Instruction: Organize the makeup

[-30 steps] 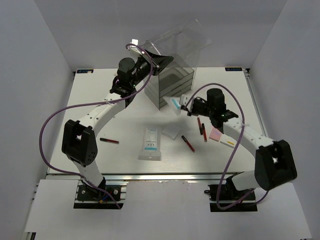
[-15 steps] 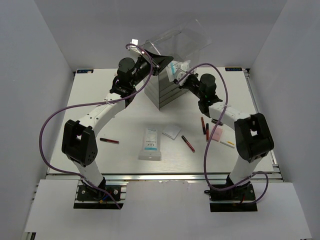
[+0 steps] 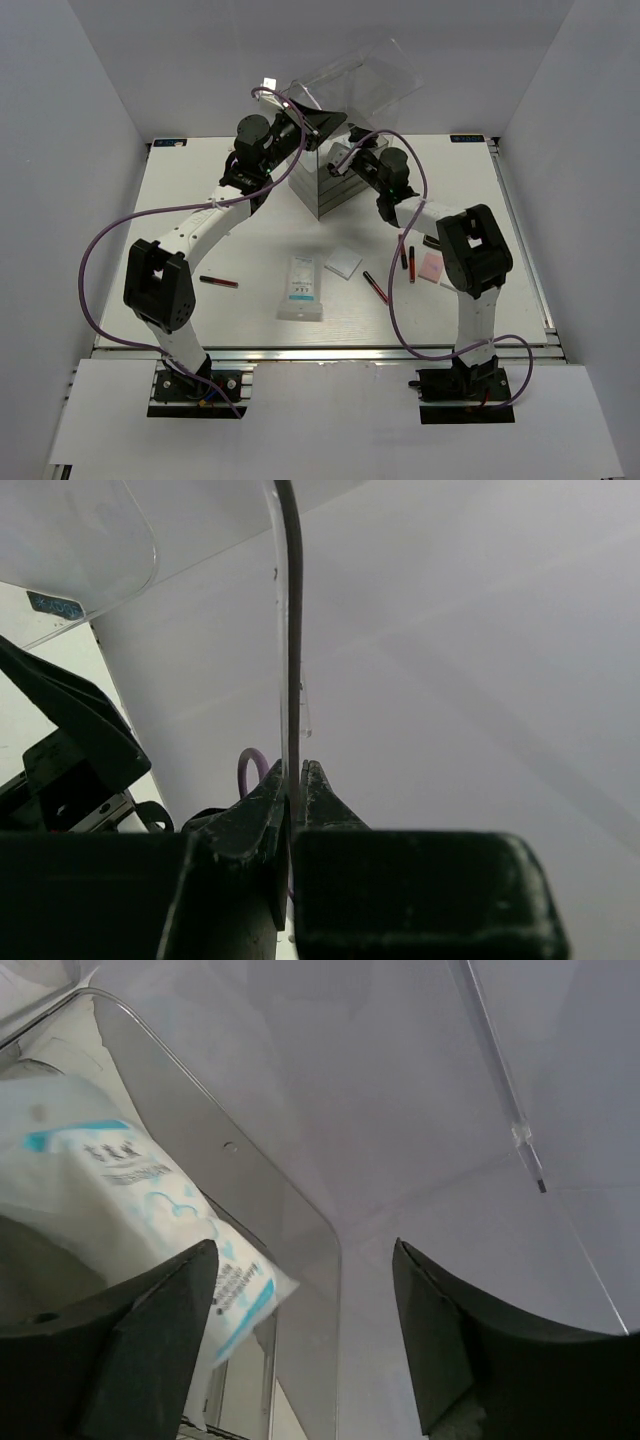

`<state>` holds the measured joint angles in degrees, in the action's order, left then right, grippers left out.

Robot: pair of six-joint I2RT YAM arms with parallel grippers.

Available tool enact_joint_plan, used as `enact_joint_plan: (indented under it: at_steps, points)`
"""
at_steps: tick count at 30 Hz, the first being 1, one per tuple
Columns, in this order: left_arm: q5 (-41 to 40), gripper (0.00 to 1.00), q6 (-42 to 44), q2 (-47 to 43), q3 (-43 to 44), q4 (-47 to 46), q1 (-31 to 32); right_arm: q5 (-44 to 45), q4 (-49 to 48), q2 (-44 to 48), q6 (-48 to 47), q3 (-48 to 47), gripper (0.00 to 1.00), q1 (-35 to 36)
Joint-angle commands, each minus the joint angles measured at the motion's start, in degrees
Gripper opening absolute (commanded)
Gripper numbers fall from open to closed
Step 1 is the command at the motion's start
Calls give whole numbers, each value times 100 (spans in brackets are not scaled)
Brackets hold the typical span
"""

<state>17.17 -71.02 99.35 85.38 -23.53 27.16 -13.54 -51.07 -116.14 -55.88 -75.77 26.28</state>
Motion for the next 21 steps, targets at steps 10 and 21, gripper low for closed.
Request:
enact_joint_plan:
  at_steps: [10, 21]
  points:
    - [-117, 0, -131, -30, 312, -73, -97, -2382, 1498, 2618, -45, 1740, 63, -473]
    - [-38, 0, -254, -30, 137, -214, -97, -3781, 8740, 3299, -5532, 2221, 74, 349]
